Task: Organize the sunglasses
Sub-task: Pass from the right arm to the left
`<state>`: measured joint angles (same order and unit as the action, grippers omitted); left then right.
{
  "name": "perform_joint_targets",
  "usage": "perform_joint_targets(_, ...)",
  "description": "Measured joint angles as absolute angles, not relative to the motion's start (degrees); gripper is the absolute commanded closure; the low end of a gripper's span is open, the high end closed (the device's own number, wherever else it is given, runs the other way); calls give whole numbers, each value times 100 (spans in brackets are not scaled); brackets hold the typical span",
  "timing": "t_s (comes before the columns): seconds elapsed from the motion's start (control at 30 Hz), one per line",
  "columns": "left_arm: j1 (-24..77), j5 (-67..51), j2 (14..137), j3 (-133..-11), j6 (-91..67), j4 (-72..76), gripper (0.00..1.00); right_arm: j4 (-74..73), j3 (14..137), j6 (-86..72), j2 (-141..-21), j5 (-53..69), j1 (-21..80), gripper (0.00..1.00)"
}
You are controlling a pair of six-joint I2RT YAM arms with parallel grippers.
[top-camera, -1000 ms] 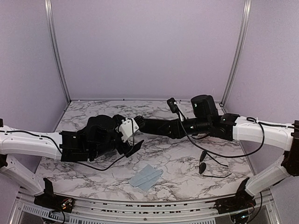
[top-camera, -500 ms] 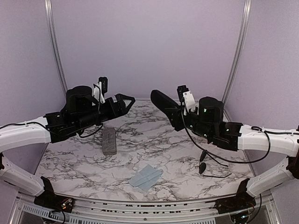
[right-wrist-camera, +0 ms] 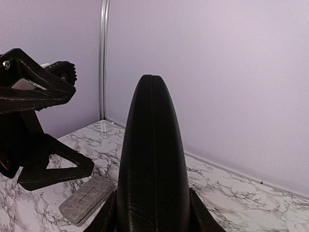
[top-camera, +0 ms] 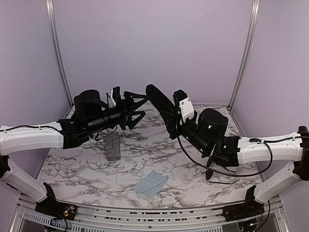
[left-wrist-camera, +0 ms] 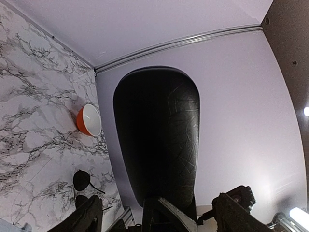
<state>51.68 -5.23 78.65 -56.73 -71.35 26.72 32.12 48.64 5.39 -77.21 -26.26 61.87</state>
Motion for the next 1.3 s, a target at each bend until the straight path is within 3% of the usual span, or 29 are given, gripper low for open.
perform_joint_targets(0.4,5168,-703,8020,-5673,-7284,3242,25,3194,5186,405,-8029,-2335,6324,83)
perform_joint_targets(0.67,5170,-644,8077,-5610,-7179,3330,13,2941,5365,235,-8101,-2261,6346,83)
perform_joint_targets(0.87,5170,-499,8101,-5433,-7150,3343,26,2816,5387,191,-8101,-2165,6399,83)
perform_joint_targets(1.3,5170,-292,8110,-5422,-6984,3400,25,2611,5450,148,-8101,-2060,6414,83)
